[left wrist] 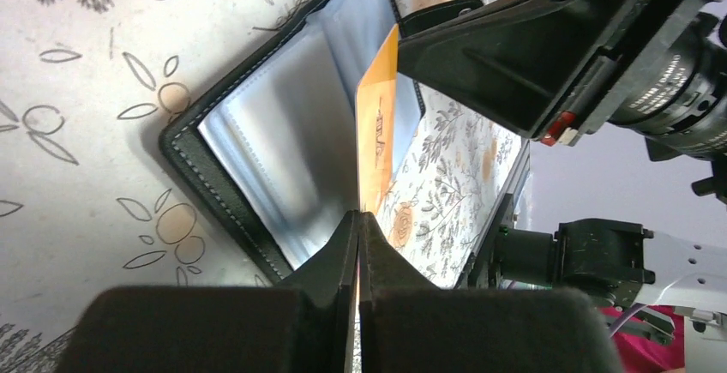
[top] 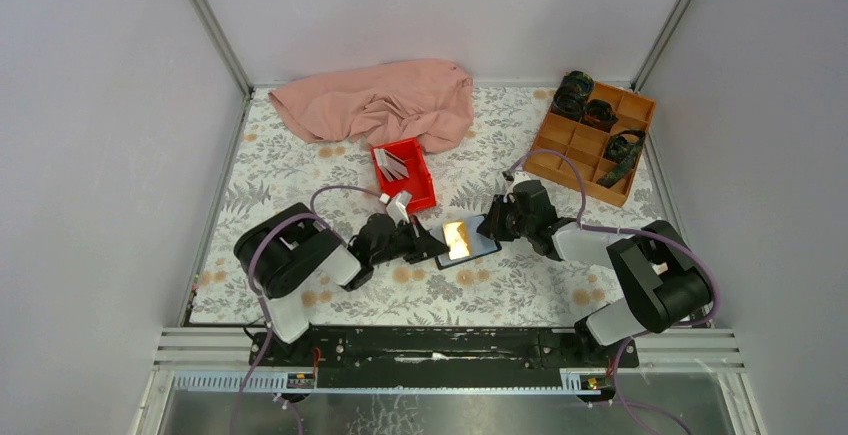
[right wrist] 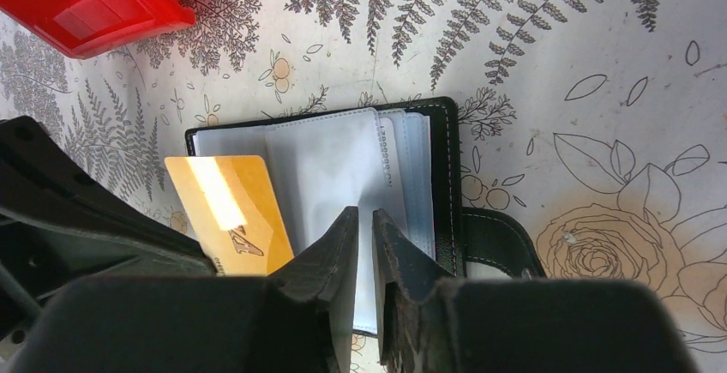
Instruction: Take the credit cards out of the card holder
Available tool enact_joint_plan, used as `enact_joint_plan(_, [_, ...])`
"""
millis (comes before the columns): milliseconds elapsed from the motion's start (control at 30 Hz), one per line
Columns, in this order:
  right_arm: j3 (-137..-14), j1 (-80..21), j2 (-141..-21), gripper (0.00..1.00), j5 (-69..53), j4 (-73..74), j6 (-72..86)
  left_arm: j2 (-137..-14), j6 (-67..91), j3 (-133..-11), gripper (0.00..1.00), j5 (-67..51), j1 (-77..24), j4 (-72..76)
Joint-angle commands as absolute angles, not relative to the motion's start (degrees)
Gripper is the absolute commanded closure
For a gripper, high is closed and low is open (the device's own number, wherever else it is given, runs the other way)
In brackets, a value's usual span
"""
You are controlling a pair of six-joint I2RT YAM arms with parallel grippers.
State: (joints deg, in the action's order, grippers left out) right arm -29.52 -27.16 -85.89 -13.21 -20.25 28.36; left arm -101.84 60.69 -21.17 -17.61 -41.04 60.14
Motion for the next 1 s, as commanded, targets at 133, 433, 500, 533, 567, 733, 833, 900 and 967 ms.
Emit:
enact_joint_plan(133, [-26.66, -27.48, -82.20, 0.81, -14.02, -20.11, 27.49, -99.31, 58.12, -19.20, 1.00, -20.44, -40.61, 67.21])
enact_joint_plan(433, [-22.50, -27.46, -74.04, 0.62, -21.22, -28.43, 28.79, -82.69, 45.52, -20.15, 1.00, -19.68, -40.27, 49.11])
enact_joint_plan(500, [-21.23, -27.43, -71.79, 0.53, -23.08, -30.66, 29.25, -79.90, 43.59, -21.31, 1.00, -19.66, -40.28, 44.92])
enact_joint_plan(533, [-20.47, -27.49, -70.56, 0.49, -24.25, -33.00, 29.76, -78.97, 42.91, -21.75, 1.00, -19.78, -40.23, 43.51])
enact_joint_plan(567, [-19.55, -27.43, -69.14, 0.47, -25.34, -34.99, 30.46, -78.05, 42.37, -22.19, 1.00, -20.19, -40.15, 42.43])
enact_joint_plan(733, [-17.26, -27.42, -60.98, 0.44, -29.25, -38.48, 30.85, -76.02, 40.38, -23.42, 1.00, -22.16, -38.77, 39.10])
enact_joint_plan(833, [-16.28, -27.42, -55.68, 0.44, -28.55, -38.61, 31.18, -75.74, 40.94, -23.68, 1.00, -26.06, -37.23, 40.50])
enact_joint_plan(900, [-16.41, -27.43, -53.24, 0.43, -30.38, -38.30, 30.69, -75.45, 41.36, -23.42, 1.00, -29.29, -36.77, 42.88])
enact_joint_plan(967, [-17.47, -27.44, -52.42, 0.43, -34.05, -37.81, 30.11, -75.76, 41.67, -23.38, 1.00, -33.59, -36.74, 45.80])
